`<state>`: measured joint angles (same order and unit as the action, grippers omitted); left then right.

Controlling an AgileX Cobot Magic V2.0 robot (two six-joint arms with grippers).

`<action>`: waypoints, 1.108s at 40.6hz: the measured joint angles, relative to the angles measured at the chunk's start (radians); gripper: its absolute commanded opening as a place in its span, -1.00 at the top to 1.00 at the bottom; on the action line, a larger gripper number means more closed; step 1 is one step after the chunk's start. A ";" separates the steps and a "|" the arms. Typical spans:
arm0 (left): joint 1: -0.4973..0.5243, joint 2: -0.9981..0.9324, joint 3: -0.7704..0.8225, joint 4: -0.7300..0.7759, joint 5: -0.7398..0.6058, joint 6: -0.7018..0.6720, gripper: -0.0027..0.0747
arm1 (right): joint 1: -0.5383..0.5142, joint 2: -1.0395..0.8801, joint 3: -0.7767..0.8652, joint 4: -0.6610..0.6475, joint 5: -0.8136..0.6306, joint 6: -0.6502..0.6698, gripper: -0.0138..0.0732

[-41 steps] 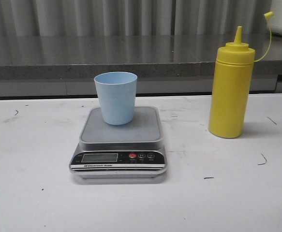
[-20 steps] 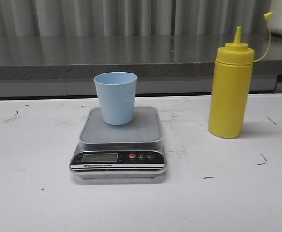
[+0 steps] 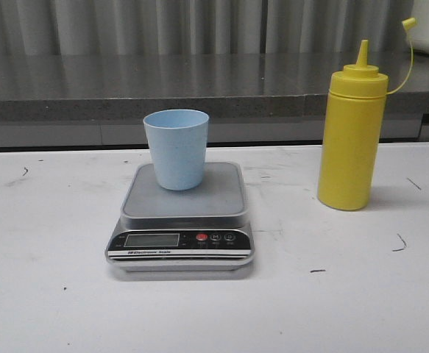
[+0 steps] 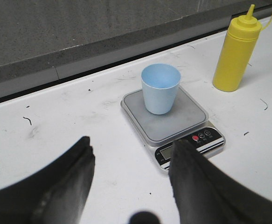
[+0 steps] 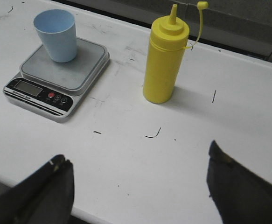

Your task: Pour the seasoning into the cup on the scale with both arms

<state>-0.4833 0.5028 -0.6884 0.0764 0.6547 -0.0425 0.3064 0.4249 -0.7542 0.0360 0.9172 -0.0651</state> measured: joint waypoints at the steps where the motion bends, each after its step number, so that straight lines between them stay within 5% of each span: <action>1: 0.000 0.000 0.000 0.000 0.000 0.000 -0.02 | 0.000 0.000 0.000 0.000 0.000 0.000 -0.70; 45: 0.000 0.002 0.000 0.000 -0.042 0.000 0.02 | 0.000 0.000 0.000 0.000 0.032 0.000 -0.70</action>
<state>-0.4833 0.5050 -0.6884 0.0764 0.6128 -0.0425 0.3064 0.4249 -0.7542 0.0360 0.9497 -0.0651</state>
